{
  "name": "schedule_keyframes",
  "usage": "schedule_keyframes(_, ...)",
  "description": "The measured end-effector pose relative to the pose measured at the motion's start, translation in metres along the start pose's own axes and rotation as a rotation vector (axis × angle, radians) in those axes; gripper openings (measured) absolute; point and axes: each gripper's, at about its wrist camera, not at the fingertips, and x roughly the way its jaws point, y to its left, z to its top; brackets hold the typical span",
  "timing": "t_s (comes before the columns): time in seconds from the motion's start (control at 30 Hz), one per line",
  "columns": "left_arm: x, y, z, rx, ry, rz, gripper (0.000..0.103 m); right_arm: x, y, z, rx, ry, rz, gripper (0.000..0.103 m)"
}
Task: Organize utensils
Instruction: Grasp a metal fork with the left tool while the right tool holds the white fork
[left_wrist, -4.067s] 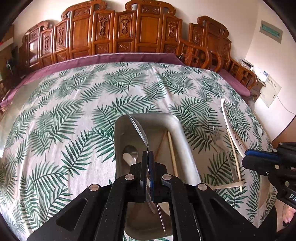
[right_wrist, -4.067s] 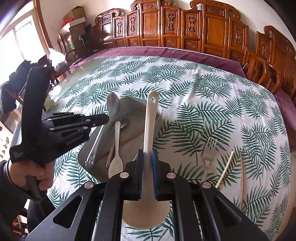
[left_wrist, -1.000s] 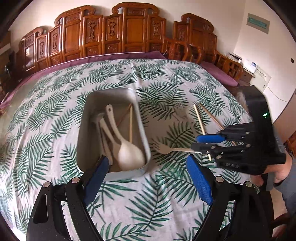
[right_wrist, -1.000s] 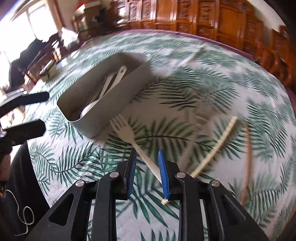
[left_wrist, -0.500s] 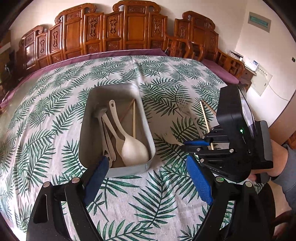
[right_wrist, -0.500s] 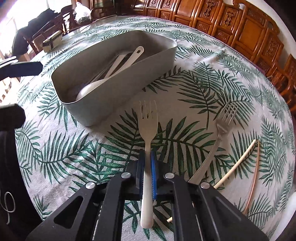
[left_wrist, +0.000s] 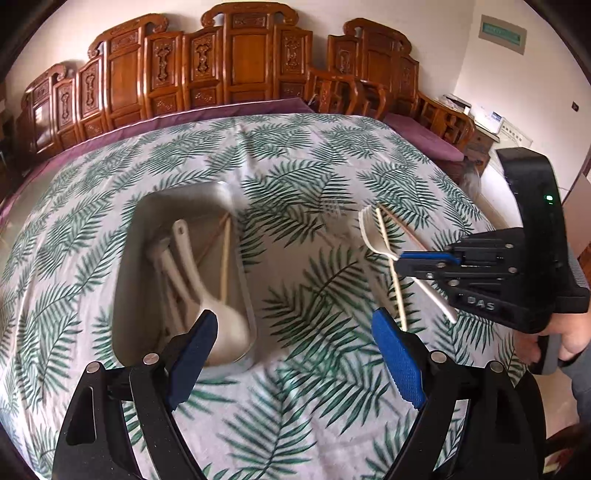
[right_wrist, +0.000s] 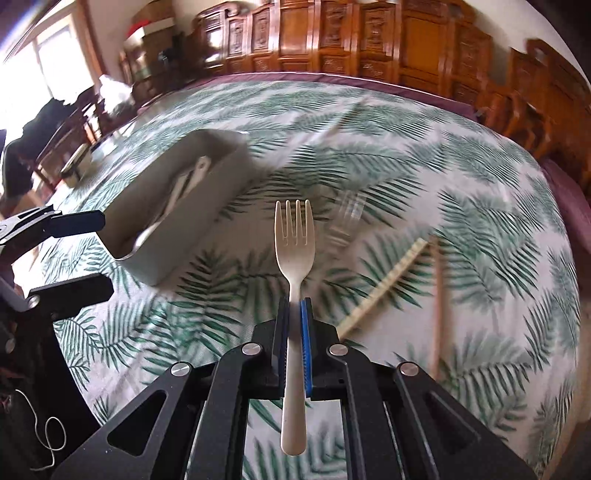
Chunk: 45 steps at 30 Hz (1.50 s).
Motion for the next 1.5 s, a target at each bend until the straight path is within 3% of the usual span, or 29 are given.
schedule_keyframes(0.3,0.04,-0.032,0.016,0.022,0.034,-0.05,0.077,-0.017,-0.046,-0.028,0.124,-0.015,-0.057,0.008)
schedule_keyframes(0.6,0.09,-0.046,0.04,0.006,0.085,-0.064,0.056,-0.023,-0.06,-0.044,0.185,-0.036,-0.046,0.008)
schedule_keyframes(0.73,0.107,-0.051,0.049,-0.001,0.107,-0.067,0.04,-0.026,-0.067,-0.049,0.214,-0.047,-0.041,0.008)
schedule_keyframes(1.0,0.141,-0.051,0.058,-0.069,0.159,-0.074,0.029,-0.026,-0.085,-0.053,0.258,-0.048,-0.044,0.008)
schedule_keyframes(1.3,0.156,-0.058,0.065,-0.052,0.172,-0.033,0.022,-0.025,-0.096,-0.058,0.278,-0.042,-0.054,0.008)
schedule_keyframes(1.5,0.155,-0.062,0.063,-0.005,0.178,-0.003,0.011,-0.026,-0.098,-0.058,0.276,-0.04,-0.061,0.008)
